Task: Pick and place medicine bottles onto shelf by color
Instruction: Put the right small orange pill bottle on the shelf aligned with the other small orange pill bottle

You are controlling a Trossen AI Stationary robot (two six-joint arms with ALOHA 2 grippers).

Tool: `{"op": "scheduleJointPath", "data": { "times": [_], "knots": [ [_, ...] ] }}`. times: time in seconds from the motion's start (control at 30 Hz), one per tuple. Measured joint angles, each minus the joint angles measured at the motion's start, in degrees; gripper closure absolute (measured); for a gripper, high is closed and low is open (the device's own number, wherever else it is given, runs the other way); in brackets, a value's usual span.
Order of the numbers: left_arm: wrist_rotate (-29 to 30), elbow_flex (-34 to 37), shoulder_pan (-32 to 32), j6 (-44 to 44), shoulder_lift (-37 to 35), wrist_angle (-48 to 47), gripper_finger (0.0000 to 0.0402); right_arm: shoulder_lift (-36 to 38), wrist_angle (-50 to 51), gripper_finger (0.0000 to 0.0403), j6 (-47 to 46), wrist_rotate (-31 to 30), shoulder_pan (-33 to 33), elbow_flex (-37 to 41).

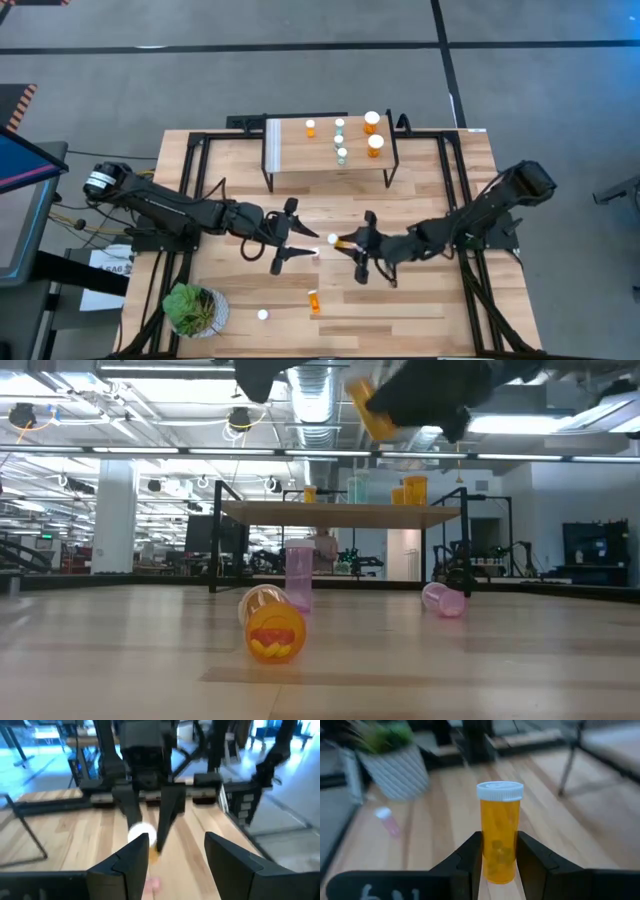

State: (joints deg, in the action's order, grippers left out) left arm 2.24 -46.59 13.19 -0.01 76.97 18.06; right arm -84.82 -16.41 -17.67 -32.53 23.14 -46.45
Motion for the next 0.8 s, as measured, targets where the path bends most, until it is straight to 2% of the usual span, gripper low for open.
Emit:
{"op": "scheduleJointPath", "data": {
  "times": [0.17,0.33,0.8],
  "knots": [
    [1.6,-0.1,-0.8,-1.2,2.5,2.3,0.0221,-0.2,-9.3,0.028,6.6,5.3,-3.1,1.6],
    [6.0,-0.1,-1.6,-3.6,3.0,2.2,0.0215,-2.1,-9.6,0.028,6.2,7.2,-4.5,1.7],
    [6.7,-0.1,-1.7,-5.4,3.0,0.8,0.0156,-4.9,-13.5,0.028,5.1,8.9,-4.0,1.5]
  ]
}}
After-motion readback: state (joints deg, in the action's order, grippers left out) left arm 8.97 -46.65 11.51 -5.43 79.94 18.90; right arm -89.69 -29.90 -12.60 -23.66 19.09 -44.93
